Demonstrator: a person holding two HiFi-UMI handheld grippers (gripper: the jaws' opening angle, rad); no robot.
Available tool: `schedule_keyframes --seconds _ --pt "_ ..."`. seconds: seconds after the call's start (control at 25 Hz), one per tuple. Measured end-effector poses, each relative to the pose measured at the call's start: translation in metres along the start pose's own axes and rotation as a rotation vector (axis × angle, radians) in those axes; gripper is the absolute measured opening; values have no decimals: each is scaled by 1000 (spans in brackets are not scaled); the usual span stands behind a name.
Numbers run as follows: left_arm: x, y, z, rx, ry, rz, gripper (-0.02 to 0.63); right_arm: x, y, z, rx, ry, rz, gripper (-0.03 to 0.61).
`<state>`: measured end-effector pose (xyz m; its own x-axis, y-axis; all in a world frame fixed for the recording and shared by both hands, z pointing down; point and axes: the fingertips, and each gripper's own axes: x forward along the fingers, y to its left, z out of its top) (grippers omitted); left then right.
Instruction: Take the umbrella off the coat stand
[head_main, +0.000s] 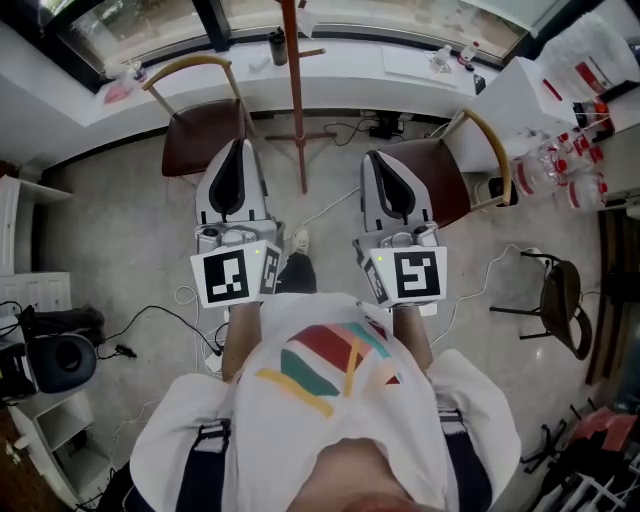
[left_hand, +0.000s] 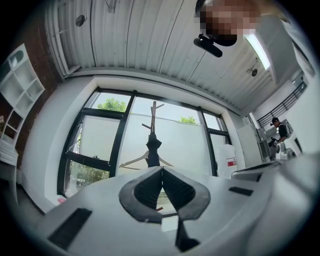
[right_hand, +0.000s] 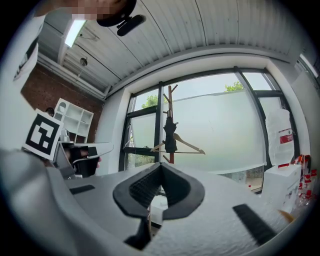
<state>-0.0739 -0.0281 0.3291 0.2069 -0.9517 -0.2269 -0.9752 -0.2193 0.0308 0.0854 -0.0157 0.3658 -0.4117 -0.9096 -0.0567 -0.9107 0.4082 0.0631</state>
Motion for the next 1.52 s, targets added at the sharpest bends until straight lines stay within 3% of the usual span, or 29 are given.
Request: schedule_keyframes --seconds 0.28,0.68,1.12,1.52 --pt "82 34 -2 -11 -13 -38 8 86 -14 14 28 -7 5 0" --pt "168 91 -13 -20 -20 -90 8 192 -32 16 73 -28 -60 0" --pt "216 85 -30 -53 11 -125 8 232 -49 1 88 37 -68 0" --pt "231 77 -28 -30 2 -81 8 244 -55 2 121 29 19 0"
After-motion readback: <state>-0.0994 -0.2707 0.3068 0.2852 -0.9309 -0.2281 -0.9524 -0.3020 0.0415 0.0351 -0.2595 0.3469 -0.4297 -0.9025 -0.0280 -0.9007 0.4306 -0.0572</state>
